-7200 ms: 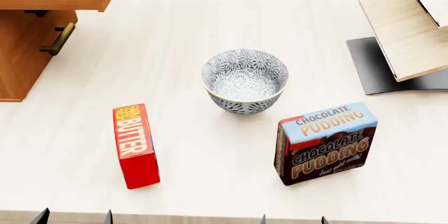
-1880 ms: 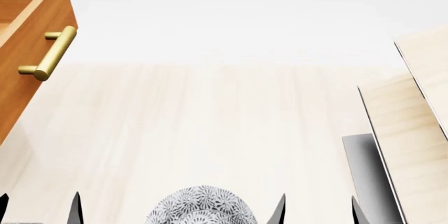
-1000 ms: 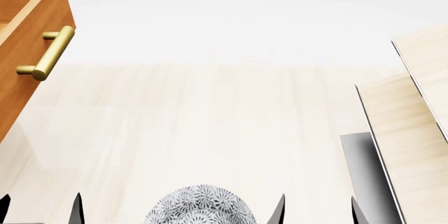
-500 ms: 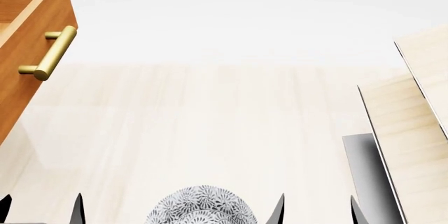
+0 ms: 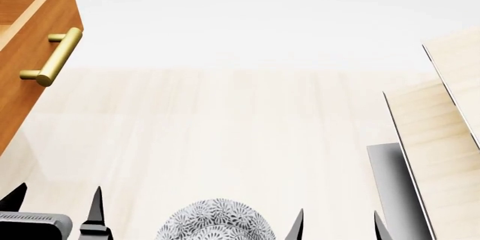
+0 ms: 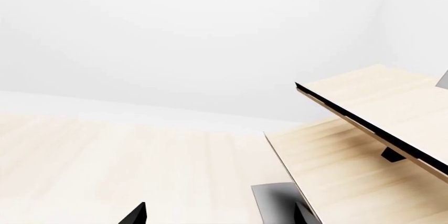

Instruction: Close the top drawer of the cabinet.

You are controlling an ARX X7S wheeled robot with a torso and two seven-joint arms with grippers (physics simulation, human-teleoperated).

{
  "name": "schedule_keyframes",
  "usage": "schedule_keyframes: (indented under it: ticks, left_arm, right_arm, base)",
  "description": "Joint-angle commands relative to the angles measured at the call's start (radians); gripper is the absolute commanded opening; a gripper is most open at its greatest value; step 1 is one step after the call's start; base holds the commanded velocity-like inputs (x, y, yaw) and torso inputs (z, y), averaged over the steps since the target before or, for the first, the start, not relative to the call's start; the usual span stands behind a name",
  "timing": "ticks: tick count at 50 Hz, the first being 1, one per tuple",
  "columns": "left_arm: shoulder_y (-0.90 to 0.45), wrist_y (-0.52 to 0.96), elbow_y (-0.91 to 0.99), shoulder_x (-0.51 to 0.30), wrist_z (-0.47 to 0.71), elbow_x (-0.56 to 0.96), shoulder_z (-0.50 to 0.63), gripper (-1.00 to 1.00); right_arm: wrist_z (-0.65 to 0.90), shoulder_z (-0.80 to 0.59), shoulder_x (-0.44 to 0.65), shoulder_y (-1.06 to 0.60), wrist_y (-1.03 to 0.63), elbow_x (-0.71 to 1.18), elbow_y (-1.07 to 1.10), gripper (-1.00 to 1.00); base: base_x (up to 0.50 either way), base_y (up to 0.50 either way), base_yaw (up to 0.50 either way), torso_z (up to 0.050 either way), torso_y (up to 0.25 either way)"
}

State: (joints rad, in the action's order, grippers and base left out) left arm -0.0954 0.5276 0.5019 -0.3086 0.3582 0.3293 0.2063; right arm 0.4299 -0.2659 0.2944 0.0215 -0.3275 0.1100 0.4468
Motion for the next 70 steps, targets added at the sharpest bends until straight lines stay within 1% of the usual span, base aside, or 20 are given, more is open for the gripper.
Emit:
schedule_keyframes:
  ticks: [1,2,10,19,23,27,28,31,32,33,36,37,43,45,48,51,54,60,64,70]
  left_arm:
    - [-0.123,0.084,-0.009,-0.010,-0.007,-0.008,0.042,1.00]
    - [-0.159,0.102,-0.022,-0.008,-0.012,-0.009,0.051,1.00]
    - [-0.259,0.107,-0.124,0.001,-0.046,-0.011,0.073,1.00]
    - [-0.404,0.062,-0.350,0.027,-0.083,-0.053,0.109,1.00]
    - [-0.494,0.045,-0.473,0.043,-0.108,-0.073,0.131,1.00]
    - [-0.495,0.044,-0.475,0.042,-0.107,-0.072,0.132,1.00]
    - [-0.645,-0.023,-0.625,0.089,-0.144,-0.113,0.159,1.00]
    - [-0.796,-0.176,-1.075,0.139,-0.179,-0.158,0.187,1.00]
    - [-0.834,-0.228,-1.192,0.156,-0.185,-0.168,0.192,1.00]
    - [-0.839,-0.236,-1.206,0.159,-0.187,-0.169,0.193,1.00]
    - [-1.050,-0.495,-1.656,0.251,-0.277,-0.193,0.217,1.00]
    - [-1.084,-0.517,-1.806,0.265,-0.300,-0.188,0.211,1.00]
    - [-1.133,-0.428,-1.810,0.269,-0.302,-0.193,0.130,1.00]
    - [-1.135,-0.423,-1.810,0.269,-0.309,-0.214,0.114,1.00]
    - [-1.160,-0.383,-1.811,0.260,-0.267,-0.239,0.069,1.00]
    - [-1.179,-0.357,-1.811,0.249,-0.258,-0.260,0.031,1.00]
    - [-1.208,-0.327,-1.811,0.220,-0.248,-0.261,-0.025,1.00]
    - [-1.215,-0.314,-1.811,0.178,-0.228,-0.285,-0.091,1.00]
    - [-1.223,-0.297,-1.811,0.132,-0.206,-0.287,-0.144,1.00]
    - [-1.227,-0.288,-1.811,0.084,-0.178,-0.303,-0.191,1.00]
  right_arm:
    - [0.004,-0.009,-0.001,-0.008,-0.008,0.001,-0.004,1.00]
    - [0.004,-0.010,-0.001,-0.008,-0.007,0.001,-0.006,1.00]
    - [0.007,-0.014,0.001,-0.010,-0.010,0.001,-0.004,1.00]
    - [0.006,-0.024,0.000,-0.017,-0.008,0.001,-0.015,1.00]
    - [0.006,-0.026,0.001,-0.021,-0.008,0.002,-0.020,1.00]
    - [0.007,-0.027,0.002,-0.021,-0.008,0.003,-0.020,1.00]
    - [0.005,-0.032,0.003,-0.018,-0.009,0.001,-0.017,1.00]
    - [0.005,-0.036,0.002,-0.023,-0.012,0.000,-0.022,1.00]
    - [0.005,-0.037,0.002,-0.023,-0.013,0.001,-0.021,1.00]
    - [0.005,-0.037,0.003,-0.024,-0.013,0.002,-0.021,1.00]
    - [0.005,-0.042,0.003,-0.025,-0.015,0.001,-0.021,1.00]
    - [0.004,-0.043,0.003,-0.026,-0.014,0.001,-0.022,1.00]
    - [0.002,-0.046,0.006,-0.023,-0.012,0.005,-0.024,1.00]
    - [0.003,-0.046,0.007,-0.023,-0.011,0.006,-0.025,1.00]
    - [0.001,-0.045,0.008,-0.022,-0.005,0.009,-0.036,1.00]
    - [0.001,-0.044,0.010,-0.021,-0.008,0.012,-0.033,1.00]
    - [0.003,-0.042,0.011,-0.021,-0.010,0.015,-0.029,1.00]
    - [0.007,-0.045,0.013,-0.017,-0.011,0.013,-0.026,1.00]
    - [0.007,-0.048,0.013,-0.024,-0.014,0.013,-0.032,1.00]
    - [0.007,-0.050,0.013,-0.031,-0.017,0.015,-0.039,1.00]
  base:
    - [0.00,0.00,0.00,0.000,0.000]
    - [0.00,0.00,0.00,0.000,0.000]
    - [0.00,0.00,0.00,0.000,0.000]
    - [0.00,0.00,0.00,0.000,0.000]
    - [0.00,0.00,0.00,0.000,0.000]
    - [0.00,0.00,0.00,0.000,0.000]
    - [0.00,0.00,0.00,0.000,0.000]
    - [0.00,0.00,0.00,0.000,0.000]
    - [0.00,0.00,0.00,0.000,0.000]
    - [0.00,0.00,0.00,0.000,0.000]
    - [0.00,0.00,0.00,0.000,0.000]
    - [0.00,0.00,0.00,0.000,0.000]
    - [0.00,0.00,0.00,0.000,0.000]
    - [0.00,0.00,0.00,0.000,0.000]
    - [0.00,0.00,0.00,0.000,0.000]
    - [0.00,0.00,0.00,0.000,0.000]
    - [0.00,0.00,0.00,0.000,0.000]
    - [0.00,0.00,0.00,0.000,0.000]
    - [0.01,0.00,0.00,0.000,0.000]
    - [0.00,0.00,0.00,0.000,0.000]
